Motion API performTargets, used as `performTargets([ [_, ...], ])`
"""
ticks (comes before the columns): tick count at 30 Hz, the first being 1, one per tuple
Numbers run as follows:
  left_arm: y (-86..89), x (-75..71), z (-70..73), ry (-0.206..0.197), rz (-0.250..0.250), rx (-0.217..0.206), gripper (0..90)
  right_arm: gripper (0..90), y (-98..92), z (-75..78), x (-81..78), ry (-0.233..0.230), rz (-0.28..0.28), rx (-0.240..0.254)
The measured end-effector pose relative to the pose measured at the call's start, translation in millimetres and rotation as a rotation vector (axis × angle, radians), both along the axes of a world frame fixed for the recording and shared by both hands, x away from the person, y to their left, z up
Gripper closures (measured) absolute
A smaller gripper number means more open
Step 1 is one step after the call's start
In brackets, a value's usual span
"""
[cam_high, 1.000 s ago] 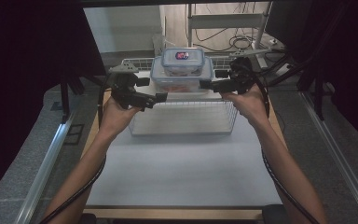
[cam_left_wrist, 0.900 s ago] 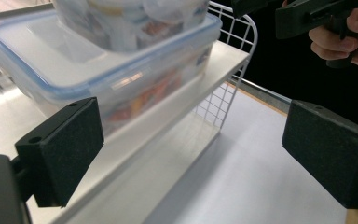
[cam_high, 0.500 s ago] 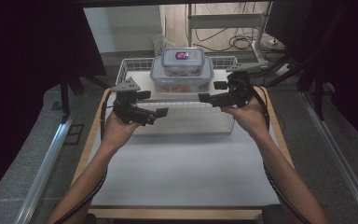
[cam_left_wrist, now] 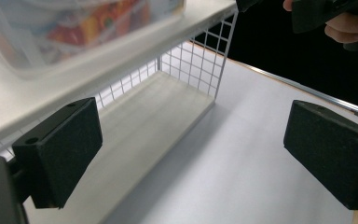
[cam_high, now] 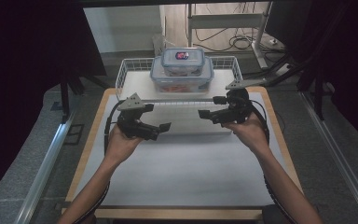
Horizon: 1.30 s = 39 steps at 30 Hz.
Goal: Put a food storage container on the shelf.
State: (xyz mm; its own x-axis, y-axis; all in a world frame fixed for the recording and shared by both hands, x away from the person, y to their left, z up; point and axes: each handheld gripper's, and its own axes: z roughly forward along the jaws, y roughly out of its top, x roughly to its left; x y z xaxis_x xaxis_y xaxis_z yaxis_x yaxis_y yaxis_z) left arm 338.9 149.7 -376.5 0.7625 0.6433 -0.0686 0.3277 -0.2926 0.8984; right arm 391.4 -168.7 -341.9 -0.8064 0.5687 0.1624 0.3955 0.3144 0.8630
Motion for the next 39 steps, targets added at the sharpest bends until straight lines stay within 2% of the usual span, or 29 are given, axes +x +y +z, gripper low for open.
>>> performTargets([
  [4,-3.0,-4.8,-14.2,0.014,-0.005,0.000,3.8,9.8,-2.8,-10.8,-5.4,0.002,0.003,-0.012],
  [10,-6.9,-15.3,-30.9,0.007,-0.007,0.011,3.5,5.7,-7.2,-30.2,-15.9,0.000,0.011,-0.048],
  [13,-7.2,-21.9,-37.8,0.003,-0.007,0.002,3.3,3.6,-8.9,-38.5,-20.7,-0.011,0.008,-0.070],
  [18,-3.8,-31.9,-50.1,0.007,0.007,0.000,3.0,1.9,-13.8,-53.9,-29.8,-0.008,0.024,-0.067],
  [21,-1.2,-36.9,-57.5,0.014,0.010,0.001,3.1,2.0,-16.9,-63.0,-36.6,-0.026,0.025,-0.053],
  [24,0.9,-41.4,-61.1,0.008,0.024,0.025,3.1,1.8,-17.7,-72.3,-43.0,-0.037,0.032,-0.067],
  [31,6.0,-56.2,-79.0,0.044,0.027,0.013,3.3,1.2,-21.8,-93.7,-56.7,-0.023,0.020,-0.071],
  [34,8.3,-63.4,-86.3,0.051,0.033,0.008,3.2,2.1,-23.6,-102.8,-62.7,-0.024,0.013,-0.088],
  [39,12.1,-74.3,-98.0,0.034,0.059,0.019,3.2,2.7,-27.4,-116.9,-72.3,-0.018,0.008,-0.108],
])
